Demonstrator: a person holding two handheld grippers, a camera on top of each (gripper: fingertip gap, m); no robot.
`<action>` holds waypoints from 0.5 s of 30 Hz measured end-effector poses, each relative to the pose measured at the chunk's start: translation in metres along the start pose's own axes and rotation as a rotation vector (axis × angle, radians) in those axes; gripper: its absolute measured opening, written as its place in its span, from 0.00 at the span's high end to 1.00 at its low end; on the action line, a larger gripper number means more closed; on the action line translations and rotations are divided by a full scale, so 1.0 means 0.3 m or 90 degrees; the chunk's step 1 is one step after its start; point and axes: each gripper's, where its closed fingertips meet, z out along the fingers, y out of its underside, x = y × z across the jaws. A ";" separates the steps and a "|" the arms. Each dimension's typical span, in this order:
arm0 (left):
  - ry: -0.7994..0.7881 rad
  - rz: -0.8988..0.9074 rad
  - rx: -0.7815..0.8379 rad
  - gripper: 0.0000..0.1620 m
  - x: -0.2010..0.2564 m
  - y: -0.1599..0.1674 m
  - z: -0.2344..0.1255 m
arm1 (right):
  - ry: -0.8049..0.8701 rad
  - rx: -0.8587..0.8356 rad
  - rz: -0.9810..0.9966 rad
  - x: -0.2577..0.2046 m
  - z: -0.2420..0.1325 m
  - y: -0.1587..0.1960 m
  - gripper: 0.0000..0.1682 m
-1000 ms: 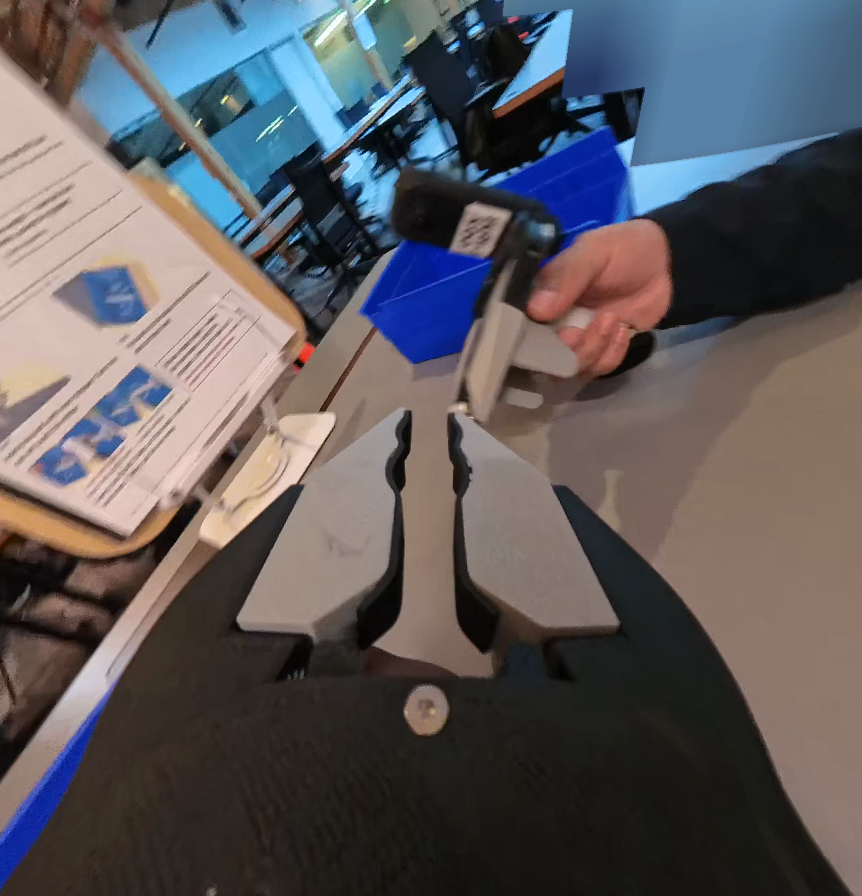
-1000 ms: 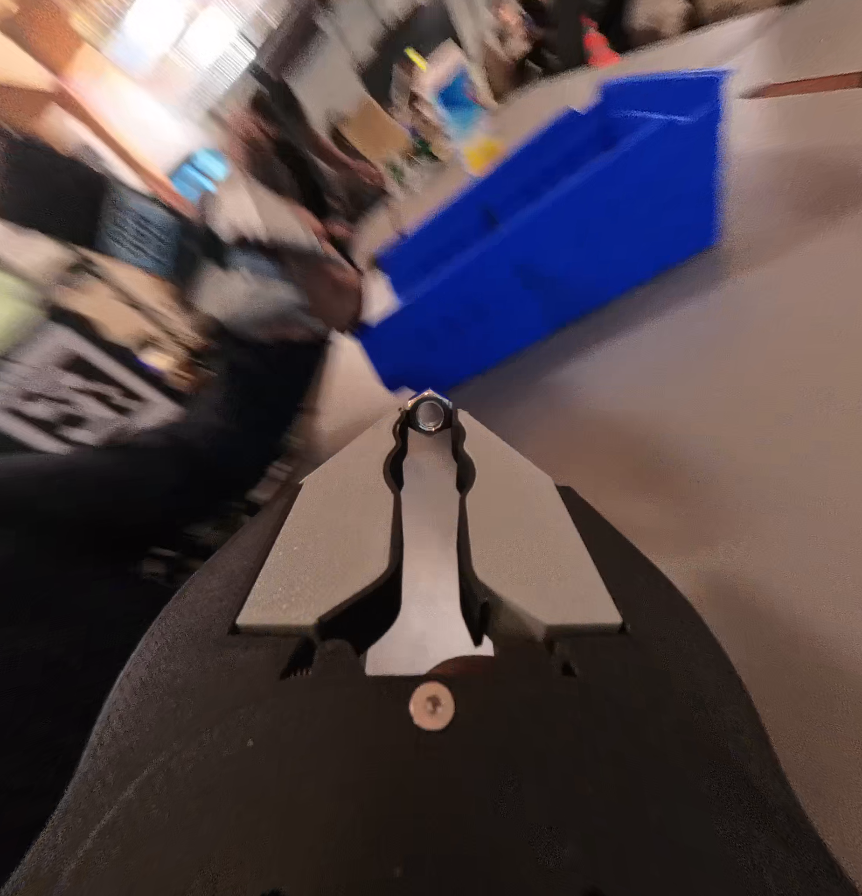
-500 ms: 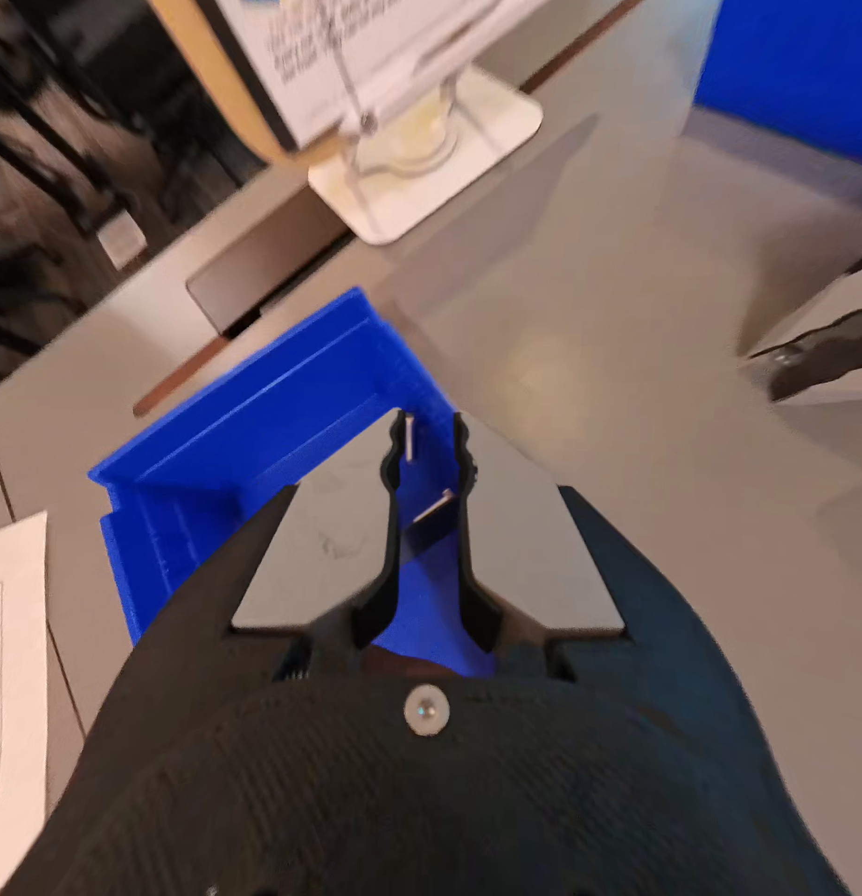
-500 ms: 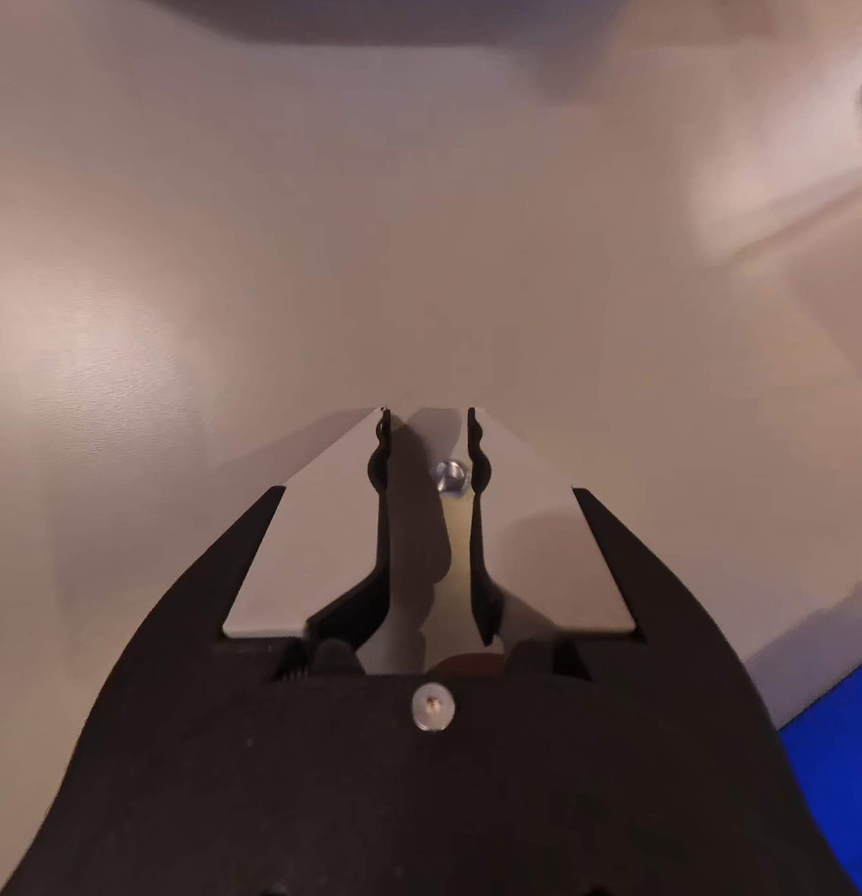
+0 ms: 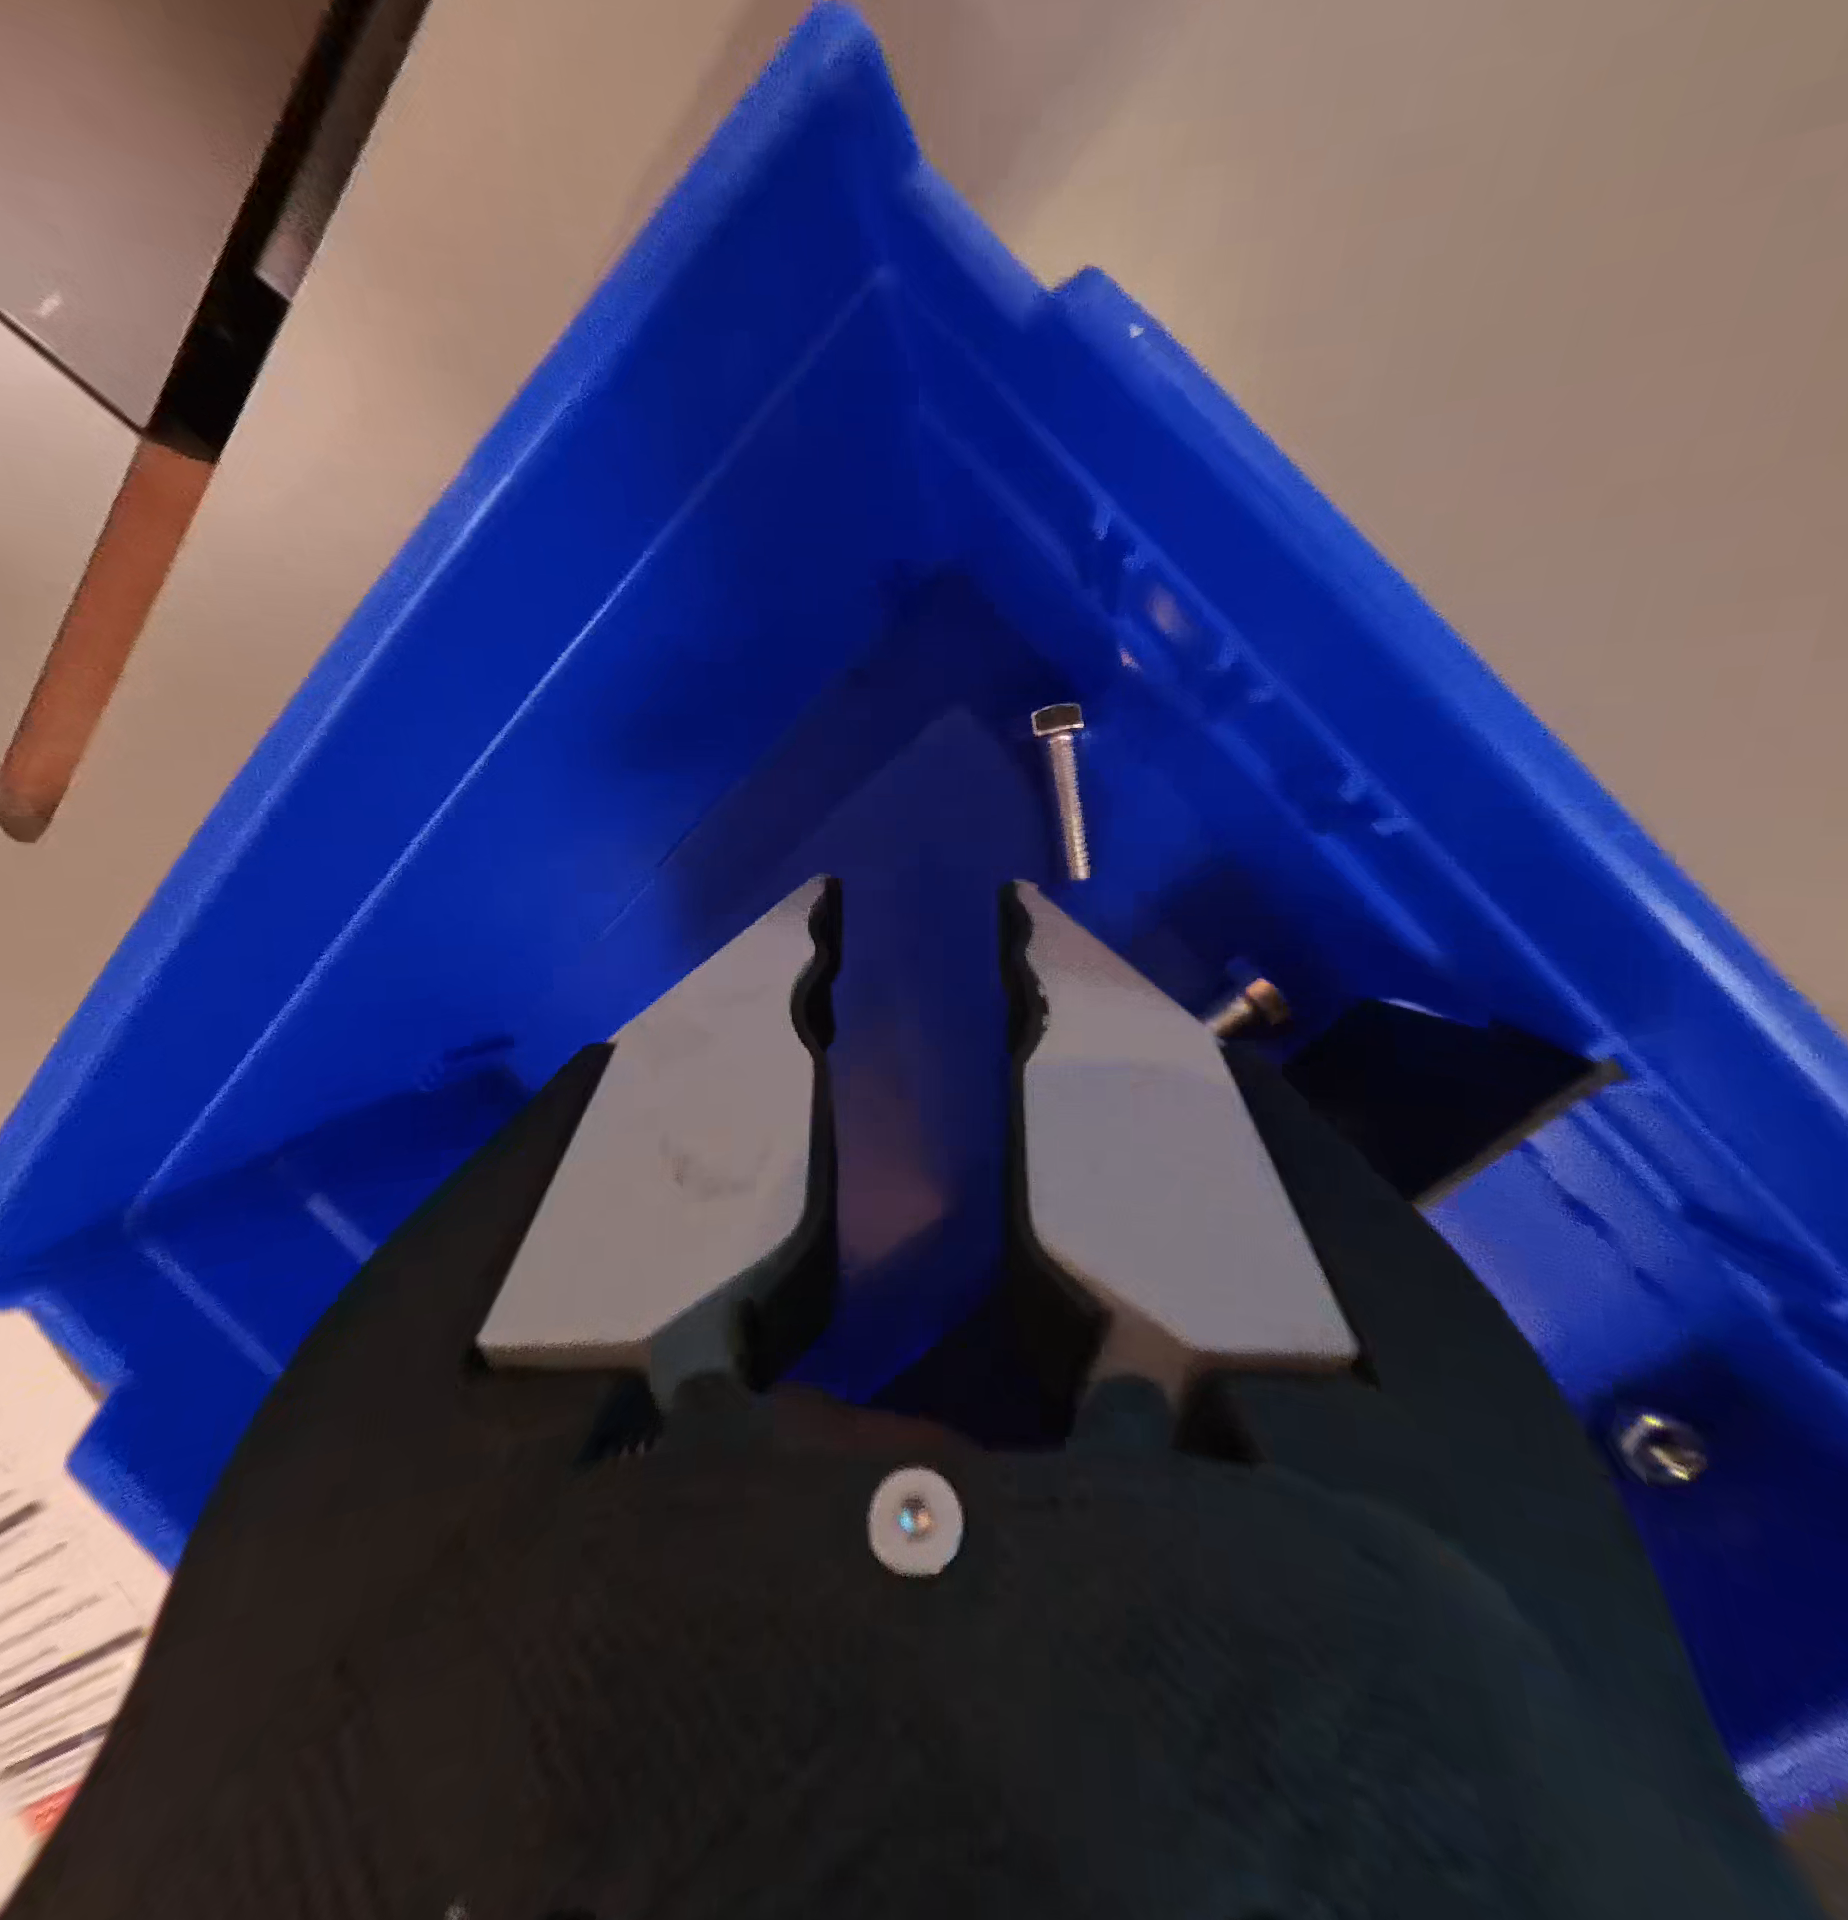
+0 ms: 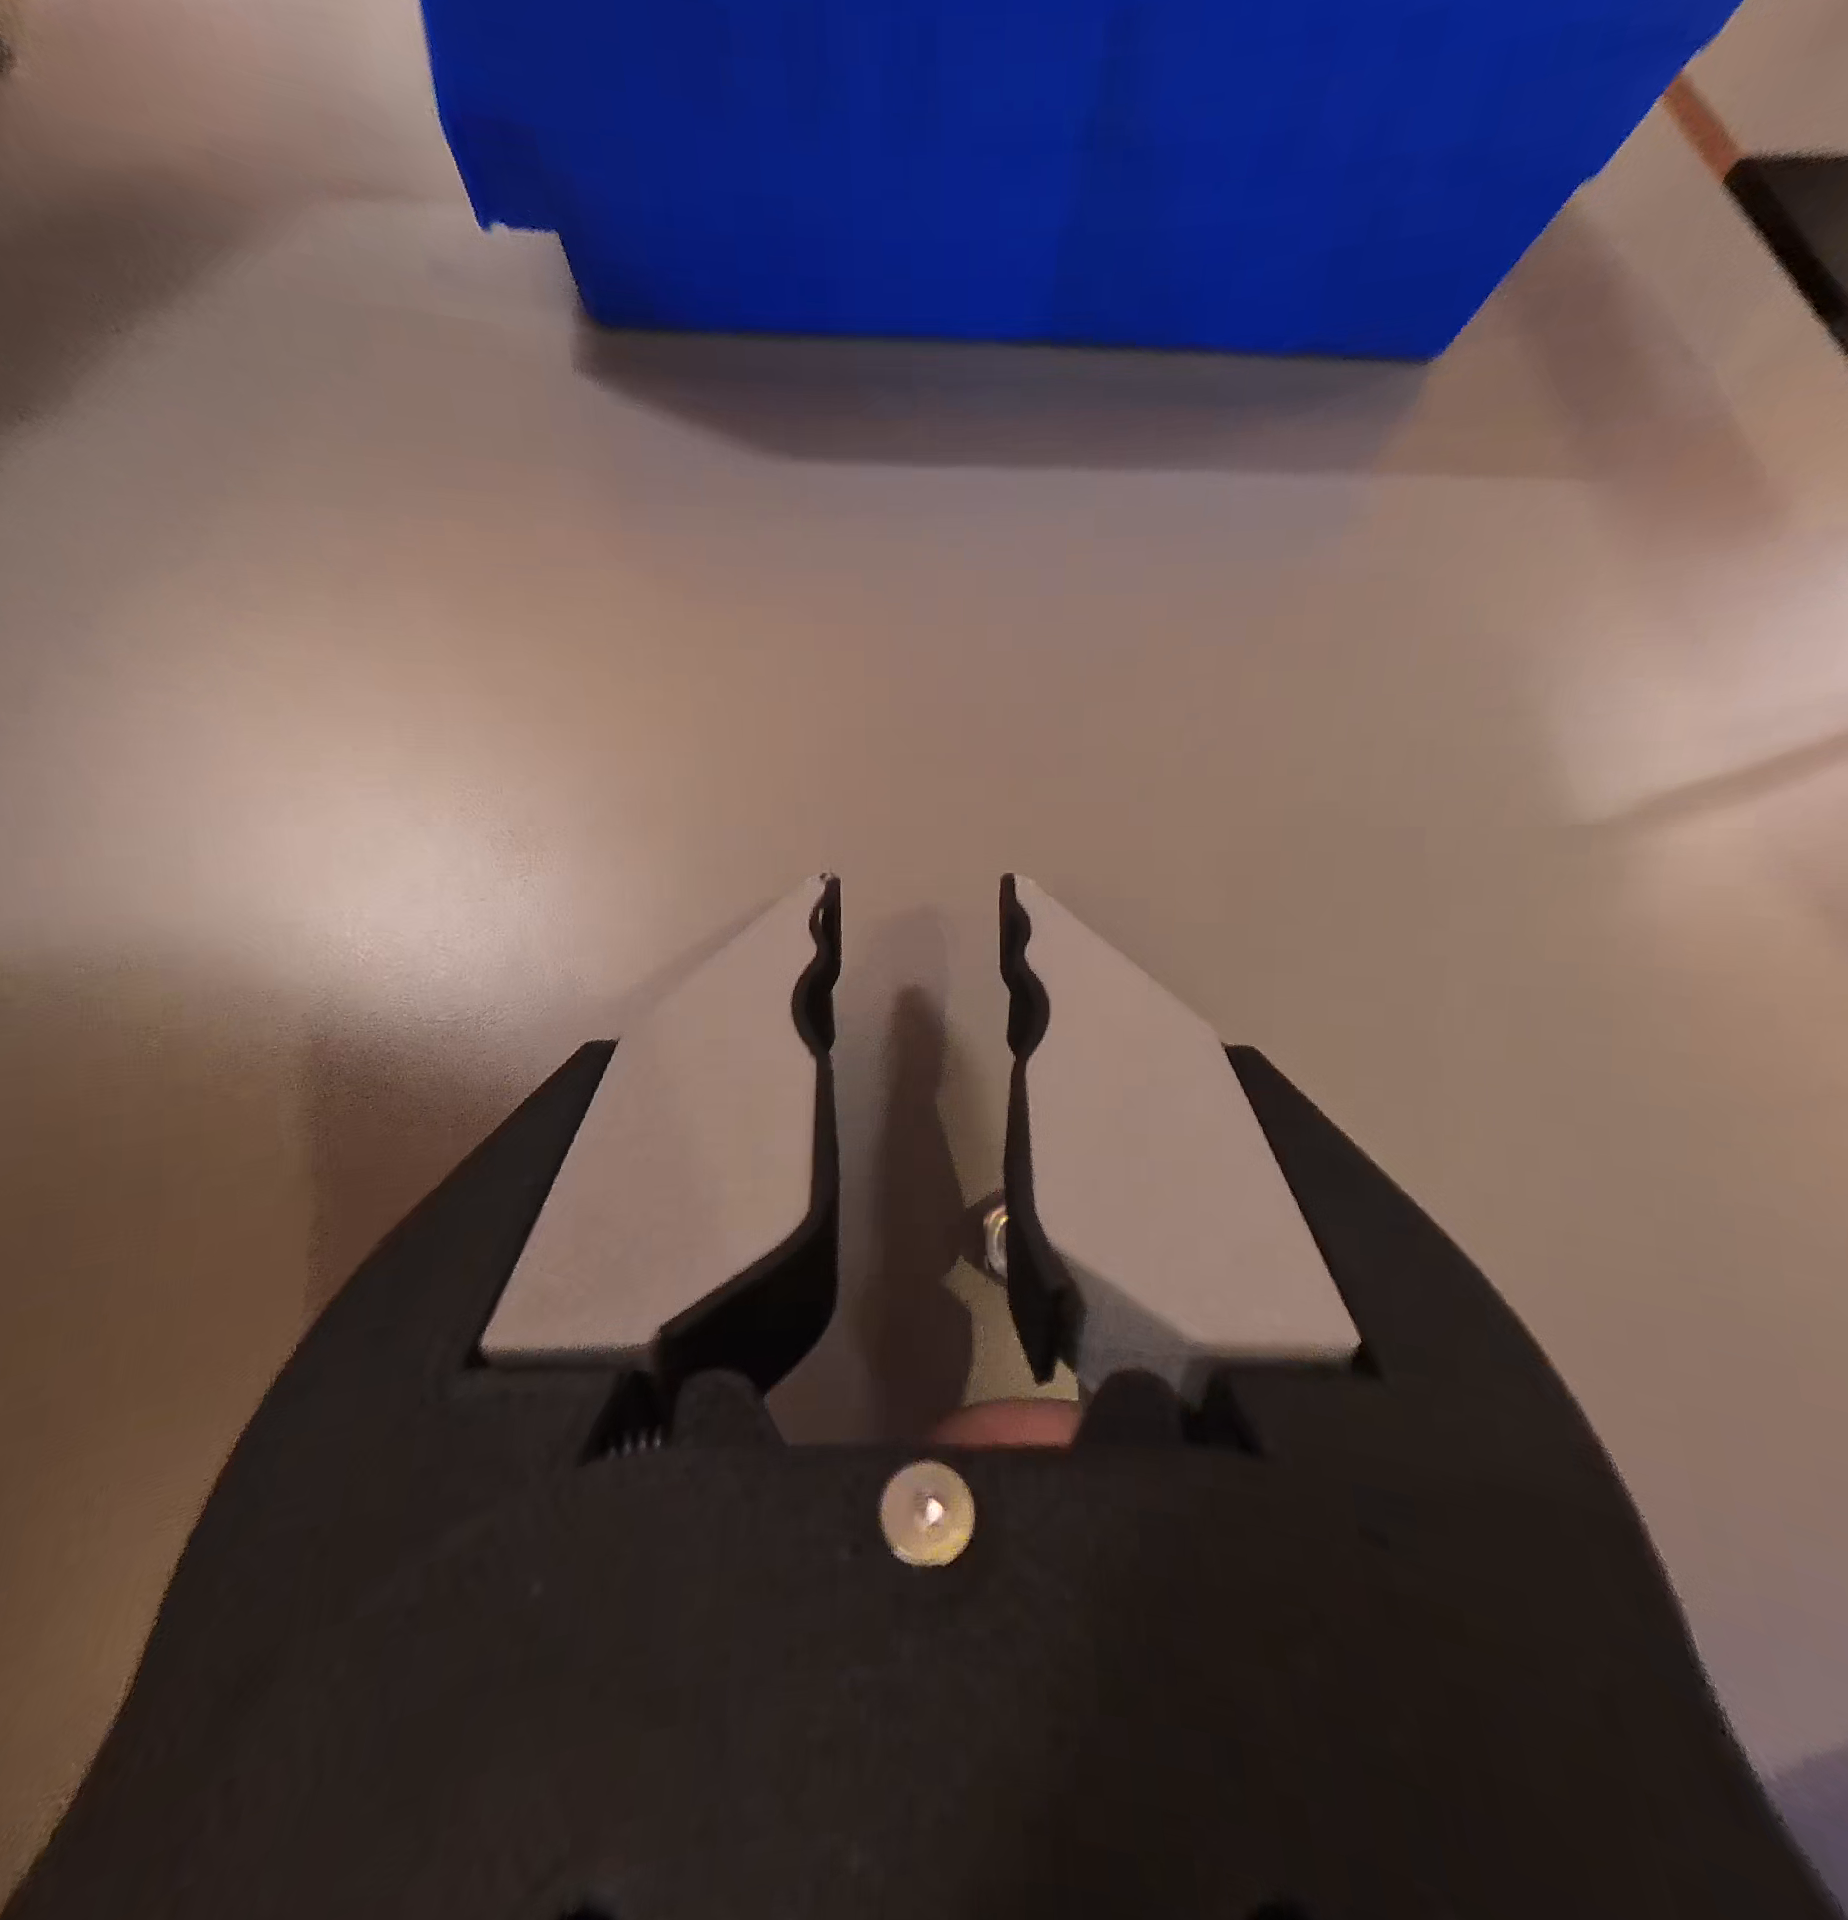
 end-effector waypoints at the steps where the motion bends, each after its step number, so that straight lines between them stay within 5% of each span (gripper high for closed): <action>1: -0.004 0.013 -0.008 0.83 -0.003 0.002 0.016 | 0.005 0.012 -0.006 0.003 -0.005 -0.009 0.84; 5: 0.118 0.031 -0.028 0.82 0.095 0.008 0.050 | 0.021 0.046 -0.015 0.016 -0.018 -0.033 0.86; 15: 0.075 0.030 -0.080 0.81 0.071 -0.033 0.117 | 0.027 0.041 -0.041 -0.005 -0.011 -0.038 0.86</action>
